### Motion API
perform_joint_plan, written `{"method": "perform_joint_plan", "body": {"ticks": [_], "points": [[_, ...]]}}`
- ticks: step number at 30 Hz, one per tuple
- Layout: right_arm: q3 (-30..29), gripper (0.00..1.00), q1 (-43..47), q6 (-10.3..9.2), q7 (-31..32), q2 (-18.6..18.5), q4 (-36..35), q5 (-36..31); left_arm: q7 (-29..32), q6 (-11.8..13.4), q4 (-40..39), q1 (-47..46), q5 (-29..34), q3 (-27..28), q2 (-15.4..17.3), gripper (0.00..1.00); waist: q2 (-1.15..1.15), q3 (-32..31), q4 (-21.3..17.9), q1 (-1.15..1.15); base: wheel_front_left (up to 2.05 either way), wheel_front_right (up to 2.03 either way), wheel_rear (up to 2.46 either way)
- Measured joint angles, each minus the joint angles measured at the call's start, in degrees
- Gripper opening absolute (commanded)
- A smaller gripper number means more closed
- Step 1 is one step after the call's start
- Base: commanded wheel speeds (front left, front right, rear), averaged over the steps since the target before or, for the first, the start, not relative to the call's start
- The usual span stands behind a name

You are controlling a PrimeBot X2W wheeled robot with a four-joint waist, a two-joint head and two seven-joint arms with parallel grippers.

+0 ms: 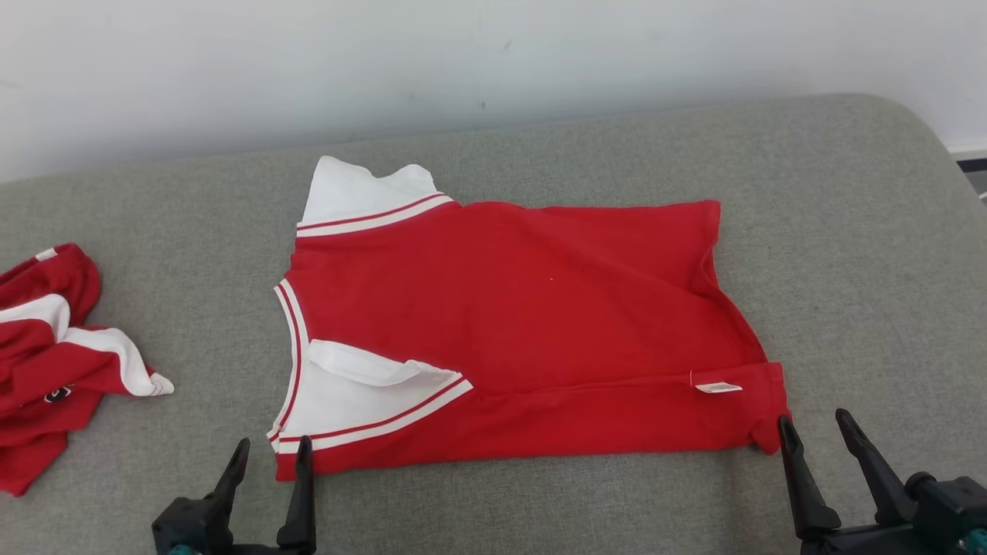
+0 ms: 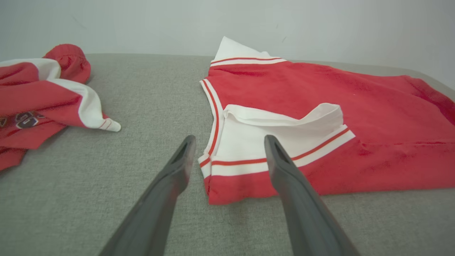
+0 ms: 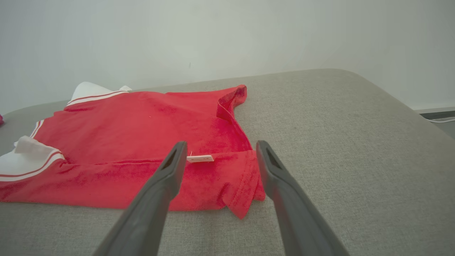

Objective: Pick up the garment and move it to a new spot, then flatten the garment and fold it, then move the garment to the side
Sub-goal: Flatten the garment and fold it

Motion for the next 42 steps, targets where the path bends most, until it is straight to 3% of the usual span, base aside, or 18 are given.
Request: {"method": "perform_joint_plan", "body": {"ticks": [17,24,26,27,28,36,42], "points": [[2.5,1.0,-8.9,0.0,-3.4,-1.0,19.2,3.9,3.4,-2.0,10.2,-5.3,-5.5,0.5,-2.4,1.0,0.01,5.8,-0.4,0.0,0.0,0.0,0.0],[5.0,1.0,-13.3,0.0,-4.2,-1.2,24.9,6.2,5.0,-4.2,12.3,-6.7,-9.7,1.3,-3.5,1.0,0.0,6.5,0.0,0.0,0.0,0.0,0.0],[6.1,0.98,-14.5,0.0,-4.3,-1.4,26.1,7.0,5.6,-5.0,12.8,-7.2,-11.0,1.4,-3.6,0.46,0.0,6.8,0.0,0.0,0.0,0.0,0.0],[6.7,0.39,-15.0,0.0,-4.2,-1.5,26.7,7.7,5.6,-5.0,12.9,-7.4,-11.0,1.4,-3.6,0.01,0.0,6.9,0.0,0.0,0.0,0.0,0.0],[7.3,0.0,-15.5,0.0,-3.8,-1.6,27.2,8.4,5.6,-5.2,13.2,-7.7,-11.0,1.4,-3.6,0.0,0.0,7.0,0.1,0.0,0.0,0.0,0.0],[9.1,0.0,-16.9,0.01,-4.4,-3.2,28.4,11.9,6.1,-6.5,13.1,-8.4,-12.0,0.6,-3.9,0.0,0.0,6.7,0.2,0.0,0.0,0.0,0.0],[9.8,0.0,-14.4,0.01,-2.6,-5.7,24.8,13.6,6.9,-6.8,7.7,-4.0,-12.6,0.0,-3.3,0.0,0.0,5.7,0.2,0.0,0.0,0.0,0.0]]}}
